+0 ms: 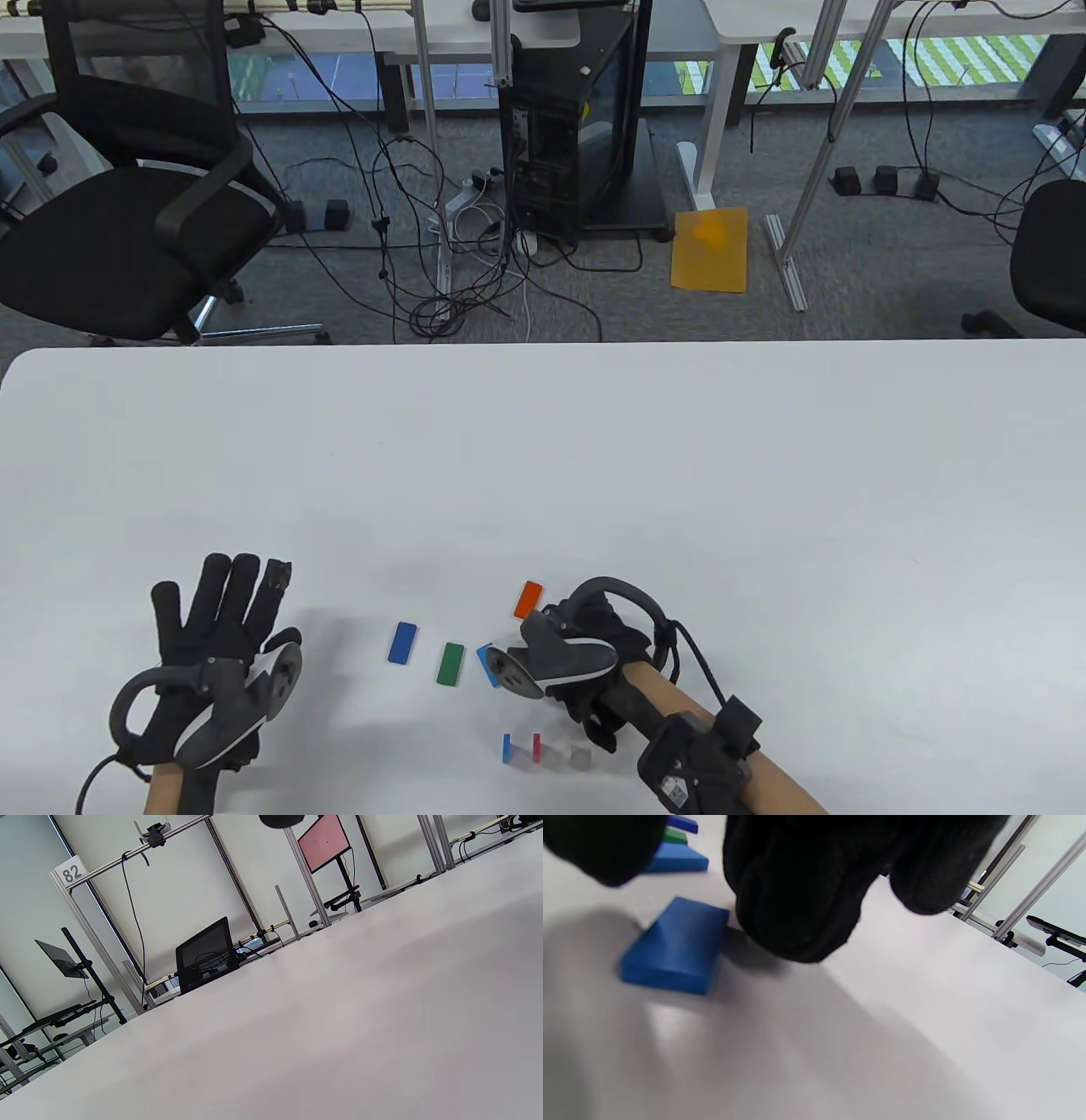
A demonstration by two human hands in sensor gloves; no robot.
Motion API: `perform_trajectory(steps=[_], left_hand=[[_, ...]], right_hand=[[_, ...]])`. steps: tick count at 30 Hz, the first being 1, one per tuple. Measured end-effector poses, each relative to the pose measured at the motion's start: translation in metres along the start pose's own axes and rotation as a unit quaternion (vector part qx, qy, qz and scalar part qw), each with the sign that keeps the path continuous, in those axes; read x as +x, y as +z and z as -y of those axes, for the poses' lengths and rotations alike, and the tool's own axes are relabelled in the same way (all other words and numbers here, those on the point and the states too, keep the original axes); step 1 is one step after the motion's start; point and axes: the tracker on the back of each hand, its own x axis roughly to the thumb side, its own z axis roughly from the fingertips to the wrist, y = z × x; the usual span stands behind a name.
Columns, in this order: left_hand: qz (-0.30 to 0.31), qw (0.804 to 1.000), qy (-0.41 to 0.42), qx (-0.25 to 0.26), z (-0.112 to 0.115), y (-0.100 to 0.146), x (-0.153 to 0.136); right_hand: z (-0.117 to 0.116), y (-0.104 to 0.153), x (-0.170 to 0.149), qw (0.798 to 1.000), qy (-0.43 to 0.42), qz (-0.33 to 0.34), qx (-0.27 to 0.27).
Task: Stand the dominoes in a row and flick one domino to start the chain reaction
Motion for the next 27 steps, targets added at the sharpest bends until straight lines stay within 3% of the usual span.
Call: perform_trajectory(steps=[5,16,21,27], left_hand=[[0.001,1.0,-0.003,0.002,-0.001,0.0,0.001],[0.02,1.0,0.0,-0.01,0.002,0.0,0.004],[0.02,1.0,0.003,-0.003,0.003,0.0,0.004],[0.023,1.0,0.005,0.0,0.004,0.0,0.005]], right_hand=[[-0.002,0.0,0.01,0.997,0.071,0.009,-0.003],[-0.002,-0.004,-0.004,0.999,0.042,0.032,-0.003],[-0.006,0.0,0.003,0.993,0.106,0.042,-0.033],[-0.004,0.001,0.004,0.993,0.113,0.04,-0.024]])
